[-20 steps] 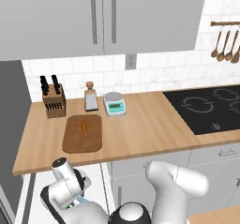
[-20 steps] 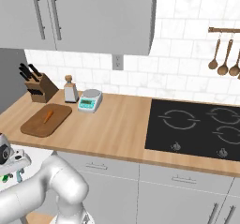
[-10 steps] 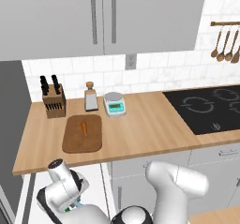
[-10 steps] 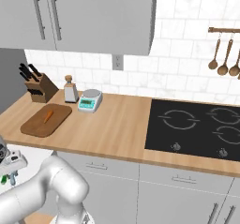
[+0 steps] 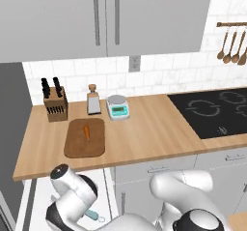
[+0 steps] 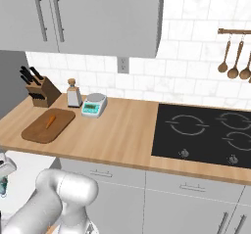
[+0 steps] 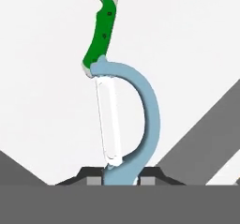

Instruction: Place the appropriate cutting tool for cutting the carrot skin on the cutting board.

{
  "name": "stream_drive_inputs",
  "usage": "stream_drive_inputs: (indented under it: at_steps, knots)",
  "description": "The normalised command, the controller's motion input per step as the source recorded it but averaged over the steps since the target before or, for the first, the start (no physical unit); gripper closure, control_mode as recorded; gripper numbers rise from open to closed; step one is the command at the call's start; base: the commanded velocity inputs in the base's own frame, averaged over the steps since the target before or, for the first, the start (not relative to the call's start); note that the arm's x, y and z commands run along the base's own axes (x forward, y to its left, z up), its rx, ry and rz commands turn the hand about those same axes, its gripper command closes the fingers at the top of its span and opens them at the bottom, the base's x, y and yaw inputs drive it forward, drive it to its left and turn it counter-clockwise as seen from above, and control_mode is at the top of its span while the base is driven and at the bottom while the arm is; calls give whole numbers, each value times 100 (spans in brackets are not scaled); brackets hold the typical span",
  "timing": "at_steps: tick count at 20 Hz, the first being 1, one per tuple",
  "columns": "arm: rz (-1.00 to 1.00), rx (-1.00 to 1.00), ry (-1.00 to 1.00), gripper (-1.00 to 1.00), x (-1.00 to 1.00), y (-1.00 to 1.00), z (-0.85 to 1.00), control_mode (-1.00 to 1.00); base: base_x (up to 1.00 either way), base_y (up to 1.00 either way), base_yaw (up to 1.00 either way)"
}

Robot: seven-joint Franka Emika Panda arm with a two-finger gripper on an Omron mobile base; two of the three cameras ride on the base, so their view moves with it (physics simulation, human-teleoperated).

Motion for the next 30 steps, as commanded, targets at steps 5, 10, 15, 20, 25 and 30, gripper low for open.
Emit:
stream_drive_inputs:
  at_steps: [5,10,15,20,25,30]
  knots:
    - [9,6,-7,100,-57,-24,100,-100,0,0,0]
    - [0,12,-1,100,-34,-1,100,-100,0,0,0]
    - [0,12,0,100,-2,1,98,-100,0,0,0]
    - [0,10,0,100,4,-1,87,-100,0,0,0]
    - [0,4,0,100,58,0,16,-100,0,0,0]
    - [0,2,0,100,99,7,0,-100,0,0,0]
